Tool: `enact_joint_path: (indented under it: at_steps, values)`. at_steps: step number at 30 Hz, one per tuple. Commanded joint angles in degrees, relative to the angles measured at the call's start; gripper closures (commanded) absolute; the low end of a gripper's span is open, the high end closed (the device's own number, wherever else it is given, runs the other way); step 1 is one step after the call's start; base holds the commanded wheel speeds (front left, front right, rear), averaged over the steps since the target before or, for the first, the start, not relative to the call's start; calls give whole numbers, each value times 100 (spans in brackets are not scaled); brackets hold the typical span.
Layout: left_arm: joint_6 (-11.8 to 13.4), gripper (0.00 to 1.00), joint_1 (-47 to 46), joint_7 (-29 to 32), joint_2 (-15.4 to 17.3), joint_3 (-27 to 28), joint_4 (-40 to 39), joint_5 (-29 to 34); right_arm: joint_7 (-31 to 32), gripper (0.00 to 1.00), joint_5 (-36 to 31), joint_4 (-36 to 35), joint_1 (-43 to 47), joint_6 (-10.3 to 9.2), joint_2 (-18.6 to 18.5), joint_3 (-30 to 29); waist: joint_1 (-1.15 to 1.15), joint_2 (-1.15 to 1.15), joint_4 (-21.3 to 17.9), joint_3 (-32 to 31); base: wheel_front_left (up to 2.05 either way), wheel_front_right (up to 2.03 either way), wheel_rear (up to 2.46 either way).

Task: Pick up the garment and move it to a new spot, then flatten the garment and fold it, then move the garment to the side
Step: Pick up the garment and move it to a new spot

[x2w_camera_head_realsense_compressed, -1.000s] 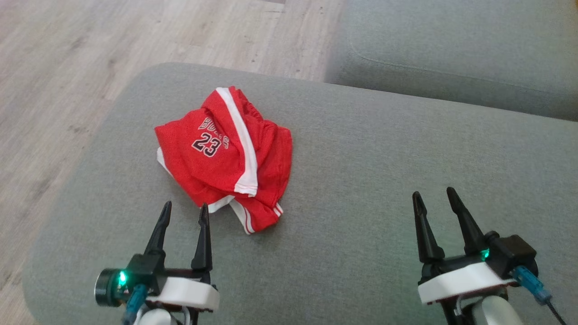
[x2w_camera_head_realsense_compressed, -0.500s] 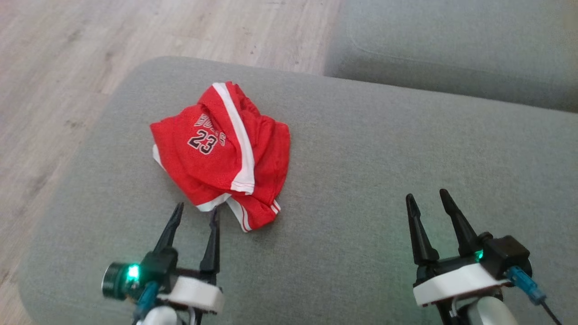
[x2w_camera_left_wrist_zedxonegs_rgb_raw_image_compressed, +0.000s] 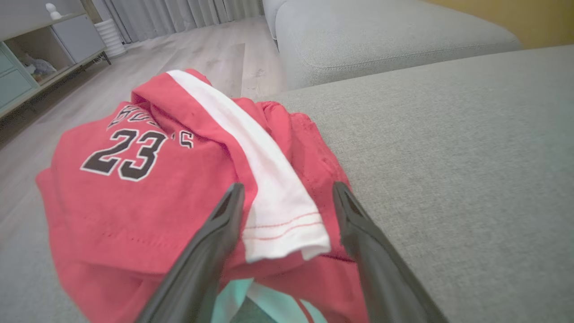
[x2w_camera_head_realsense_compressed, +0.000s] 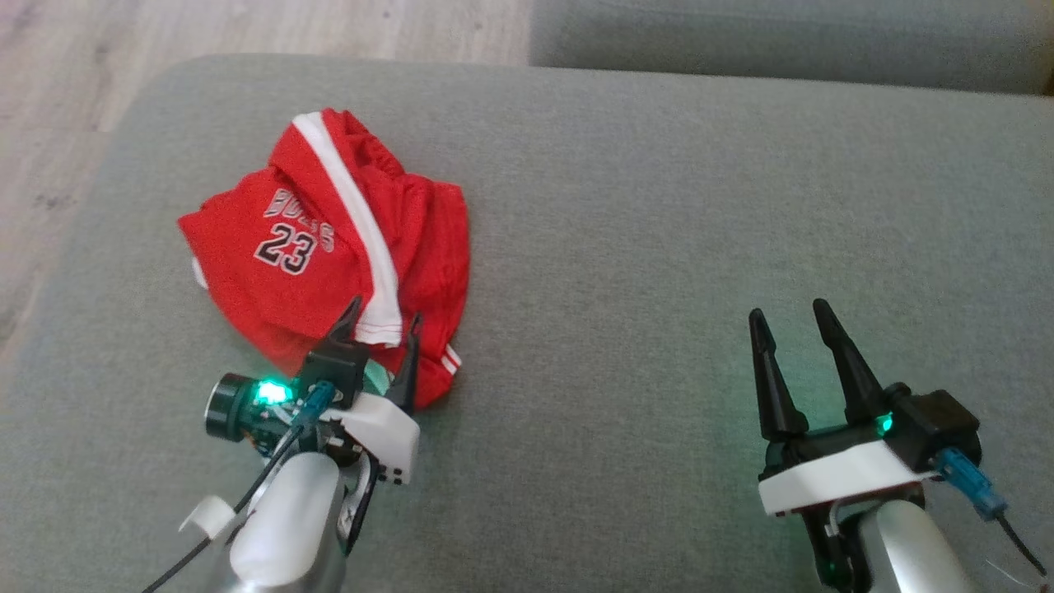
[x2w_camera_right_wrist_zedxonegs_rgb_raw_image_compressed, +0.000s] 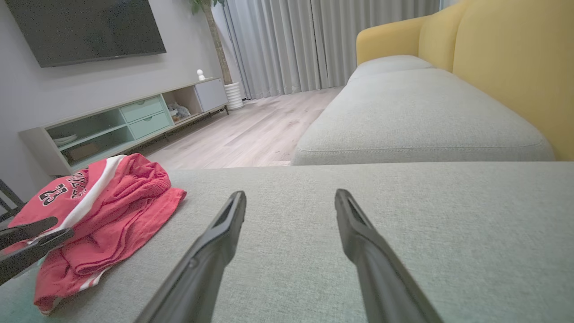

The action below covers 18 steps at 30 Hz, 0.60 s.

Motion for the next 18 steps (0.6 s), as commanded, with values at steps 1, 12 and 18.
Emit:
enact_joint_path:
  at_steps: [1,12,18]
  values:
    - [190,0,-317,2,120,202,21,95,-62,0,-21,-208,-231,-4,-41,120,-1,0,-144,144,0,0,0]
    - [481,100,-487,-400,78,249,499,9,-62,0,-7,-178,-255,-4,-41,10,-1,0,-221,124,0,0,0]
    - [458,100,-469,-714,63,281,383,-136,-62,0,10,-134,-188,-4,-41,14,-1,0,-146,-120,0,0,0]
